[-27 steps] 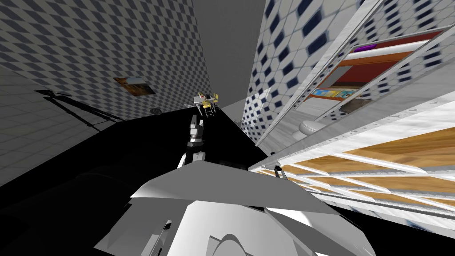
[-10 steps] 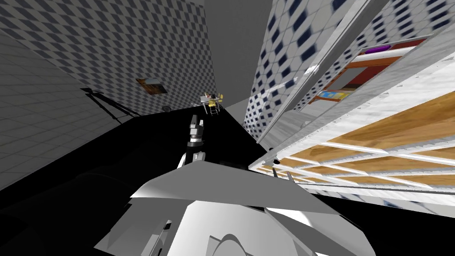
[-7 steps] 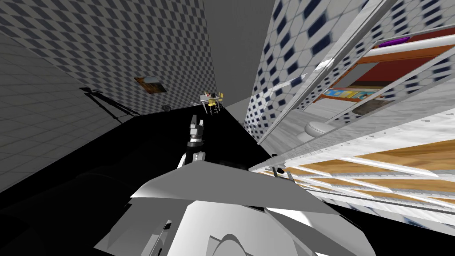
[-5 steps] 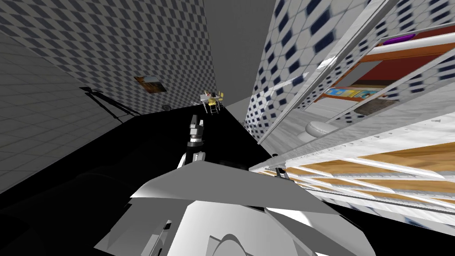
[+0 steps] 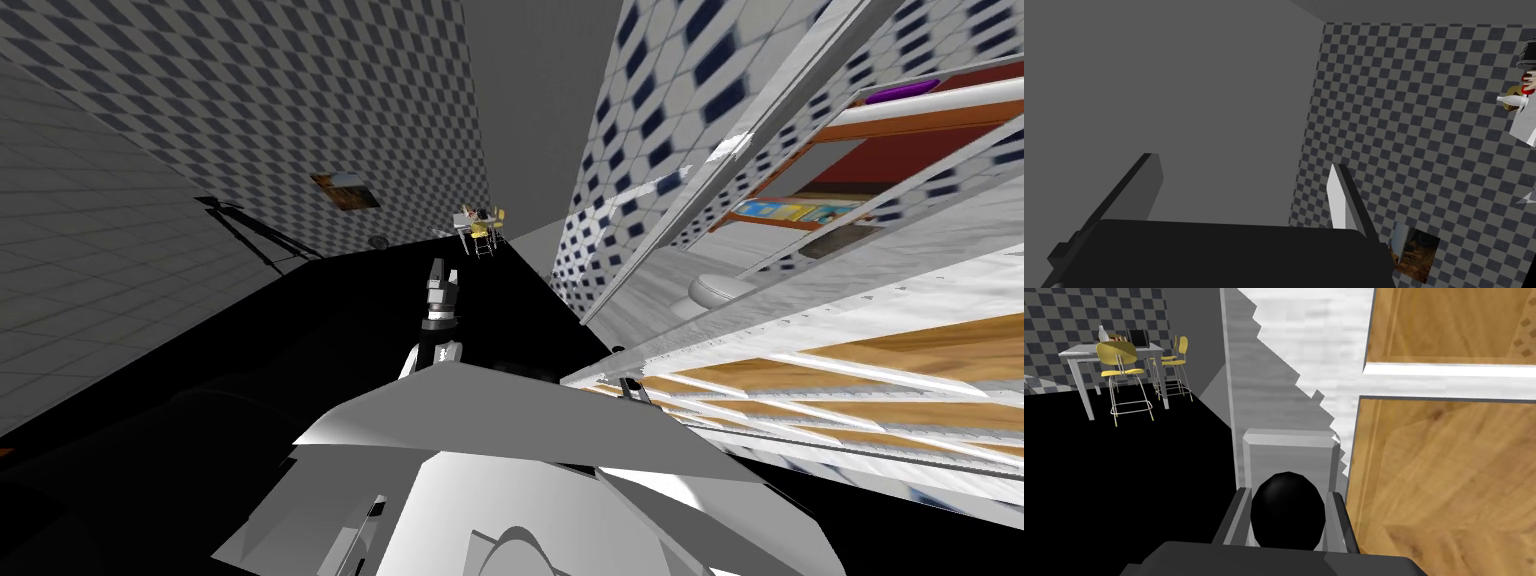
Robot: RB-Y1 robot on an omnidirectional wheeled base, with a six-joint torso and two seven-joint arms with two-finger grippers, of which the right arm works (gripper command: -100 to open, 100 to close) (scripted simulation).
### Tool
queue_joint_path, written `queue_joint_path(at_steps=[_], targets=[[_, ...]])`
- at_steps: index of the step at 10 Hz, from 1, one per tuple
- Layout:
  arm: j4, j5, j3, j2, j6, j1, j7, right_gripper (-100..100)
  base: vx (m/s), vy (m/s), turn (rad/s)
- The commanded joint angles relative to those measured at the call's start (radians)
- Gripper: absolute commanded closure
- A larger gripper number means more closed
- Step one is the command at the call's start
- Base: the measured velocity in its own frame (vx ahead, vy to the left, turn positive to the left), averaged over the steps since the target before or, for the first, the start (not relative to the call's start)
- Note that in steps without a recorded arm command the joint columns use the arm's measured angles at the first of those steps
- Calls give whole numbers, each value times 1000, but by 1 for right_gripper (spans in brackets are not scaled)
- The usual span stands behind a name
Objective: Pull the door open
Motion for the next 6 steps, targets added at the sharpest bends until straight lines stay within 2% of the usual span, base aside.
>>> queue_joint_path(at_steps=[1, 6], targets=[[9, 7, 5, -5, -11, -2, -7, 100, -187, -58, 140], [37, 29, 21, -25, -42, -14, -28, 100, -212, -42, 114]])
